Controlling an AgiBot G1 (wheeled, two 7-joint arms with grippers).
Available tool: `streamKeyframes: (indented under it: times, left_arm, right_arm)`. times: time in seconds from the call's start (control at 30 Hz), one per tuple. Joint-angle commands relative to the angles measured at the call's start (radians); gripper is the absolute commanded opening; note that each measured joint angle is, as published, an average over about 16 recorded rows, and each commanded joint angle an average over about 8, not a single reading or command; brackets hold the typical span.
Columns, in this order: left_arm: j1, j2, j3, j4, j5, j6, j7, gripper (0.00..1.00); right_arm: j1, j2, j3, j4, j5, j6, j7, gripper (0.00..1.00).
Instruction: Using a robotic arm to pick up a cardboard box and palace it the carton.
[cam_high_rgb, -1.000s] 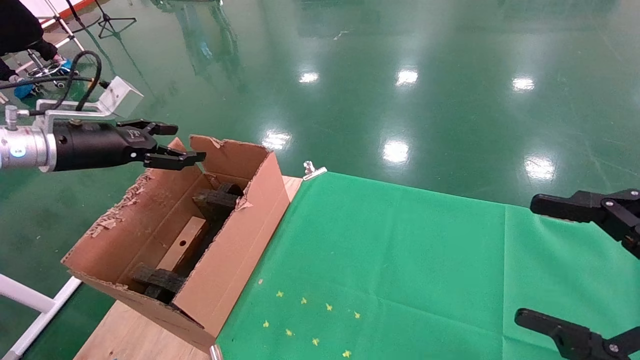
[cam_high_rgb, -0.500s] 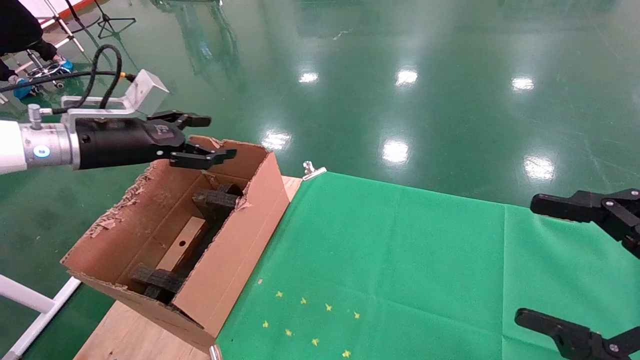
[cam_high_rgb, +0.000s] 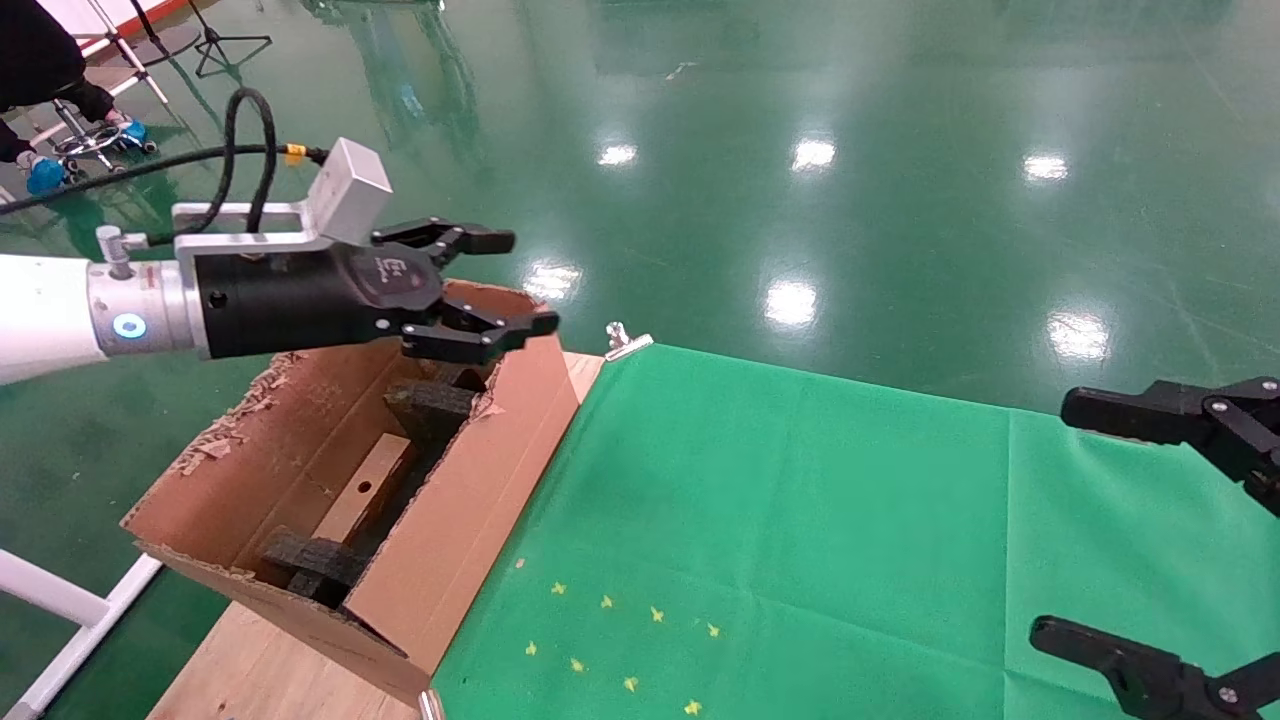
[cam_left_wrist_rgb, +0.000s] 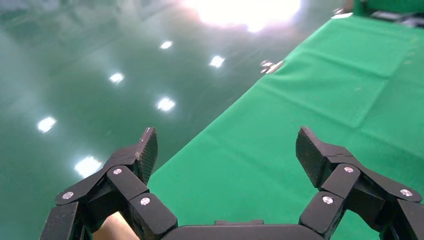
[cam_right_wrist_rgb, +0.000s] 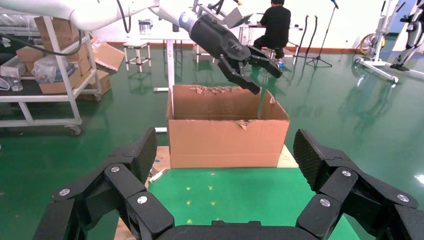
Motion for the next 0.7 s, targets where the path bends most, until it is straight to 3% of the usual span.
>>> streamKeyframes:
  times: [0.03, 0.7]
  left_arm:
    - [0.022, 0.001, -0.007, -0.032, -0.028, 0.006, -0.002, 1.0]
    - [0.234, 0.007, -0.073, -0.337, -0.292, 0.066, -0.025, 1.0]
  right_arm:
    - [0.0, 0.0, 0.0, 0.0, 0.0, 0.0, 0.0, 1.0]
    - [0.0, 0.0, 0.0, 0.0, 0.0, 0.0, 0.0, 1.0]
